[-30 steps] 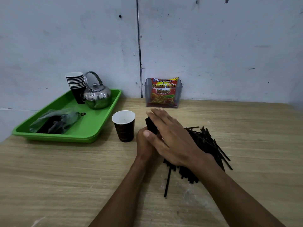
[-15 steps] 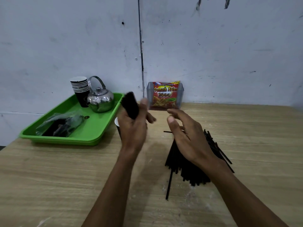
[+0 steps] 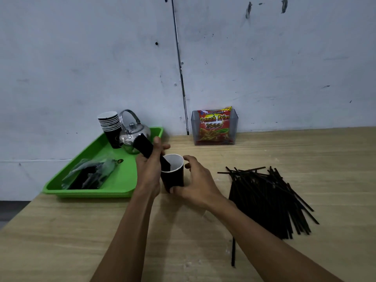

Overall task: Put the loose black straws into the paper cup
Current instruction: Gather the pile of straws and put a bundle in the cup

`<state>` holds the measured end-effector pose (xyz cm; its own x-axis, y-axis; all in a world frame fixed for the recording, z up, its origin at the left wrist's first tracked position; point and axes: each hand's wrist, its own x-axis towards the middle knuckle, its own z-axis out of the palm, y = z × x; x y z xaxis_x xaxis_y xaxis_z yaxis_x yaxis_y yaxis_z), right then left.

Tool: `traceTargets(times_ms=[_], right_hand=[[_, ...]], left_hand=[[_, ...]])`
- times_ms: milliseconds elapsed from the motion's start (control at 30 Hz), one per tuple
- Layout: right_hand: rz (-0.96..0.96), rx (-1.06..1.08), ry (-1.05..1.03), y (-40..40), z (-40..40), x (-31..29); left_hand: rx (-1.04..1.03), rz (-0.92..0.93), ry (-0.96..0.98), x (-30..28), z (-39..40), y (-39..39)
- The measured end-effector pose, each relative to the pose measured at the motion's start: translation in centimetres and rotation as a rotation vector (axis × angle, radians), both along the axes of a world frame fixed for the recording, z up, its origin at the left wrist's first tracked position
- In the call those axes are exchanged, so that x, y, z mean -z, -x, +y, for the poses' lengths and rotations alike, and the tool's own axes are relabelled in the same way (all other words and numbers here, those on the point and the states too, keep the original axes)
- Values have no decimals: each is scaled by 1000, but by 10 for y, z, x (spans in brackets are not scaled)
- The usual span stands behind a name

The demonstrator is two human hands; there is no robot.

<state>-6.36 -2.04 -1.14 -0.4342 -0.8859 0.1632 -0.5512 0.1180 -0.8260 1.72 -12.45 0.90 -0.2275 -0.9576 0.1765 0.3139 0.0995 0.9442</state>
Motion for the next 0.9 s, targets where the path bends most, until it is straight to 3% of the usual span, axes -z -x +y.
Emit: traceTargets(times_ms=[167,900], right_hand=[[-50,3,30,-5,-14,4],[-19,-96,-67,13,0,-21]], left_hand=[[83,-154,-8,7,11,-4],[505,-371,227,5,-5,-35]])
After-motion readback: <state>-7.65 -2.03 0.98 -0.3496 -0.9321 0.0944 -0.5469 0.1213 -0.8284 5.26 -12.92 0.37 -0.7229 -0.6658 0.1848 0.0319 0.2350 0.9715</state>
